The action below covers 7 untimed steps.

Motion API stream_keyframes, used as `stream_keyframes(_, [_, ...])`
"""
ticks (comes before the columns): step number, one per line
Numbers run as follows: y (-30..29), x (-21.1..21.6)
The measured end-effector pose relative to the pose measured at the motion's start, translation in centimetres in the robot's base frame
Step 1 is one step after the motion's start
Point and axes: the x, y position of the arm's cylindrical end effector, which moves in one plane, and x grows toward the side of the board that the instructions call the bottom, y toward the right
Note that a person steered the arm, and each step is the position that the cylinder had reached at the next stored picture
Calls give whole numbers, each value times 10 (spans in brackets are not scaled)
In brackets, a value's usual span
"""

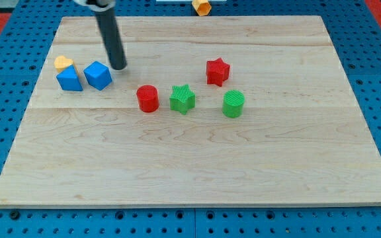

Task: Keep green blocks and red circle in a diagonal line with blue cube

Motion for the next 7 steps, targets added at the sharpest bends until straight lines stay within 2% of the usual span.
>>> stream_keyframes(1, [20,35])
stream_keyframes(2, [-20,53])
stream_keyframes(4, [-20,43])
stream_keyframes(5, [59,-6])
stream_keyframes(6, [130,-31])
stream_keyframes(7, [218,-20])
